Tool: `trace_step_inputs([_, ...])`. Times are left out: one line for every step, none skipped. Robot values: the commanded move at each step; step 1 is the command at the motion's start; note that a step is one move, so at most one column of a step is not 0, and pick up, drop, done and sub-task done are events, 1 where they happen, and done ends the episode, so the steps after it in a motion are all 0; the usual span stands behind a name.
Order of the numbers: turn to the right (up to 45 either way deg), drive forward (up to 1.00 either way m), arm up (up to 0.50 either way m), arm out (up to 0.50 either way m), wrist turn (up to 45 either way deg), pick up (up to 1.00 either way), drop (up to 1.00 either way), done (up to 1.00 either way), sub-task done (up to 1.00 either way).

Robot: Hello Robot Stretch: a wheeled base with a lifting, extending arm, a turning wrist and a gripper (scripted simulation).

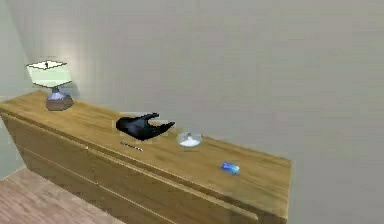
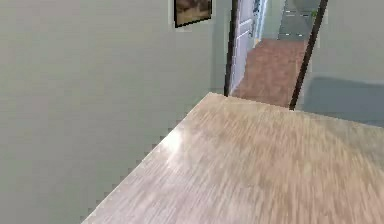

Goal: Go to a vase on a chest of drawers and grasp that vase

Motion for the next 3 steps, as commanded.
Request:
trace_step_inputs([45.0, 0.00, 0.00, 0.00, 0.0, 0.00, 0.00, 0.00, 0.00])
trace_step_inputs([6.0, 0.00, 0.00, 0.00, 0.0, 0.00, 0.00, 0.00, 0.00])
trace_step_inputs([0.0, 0.80, 0.00, 0.00, 0.0, 0.00, 0.00, 0.00, 0.00])
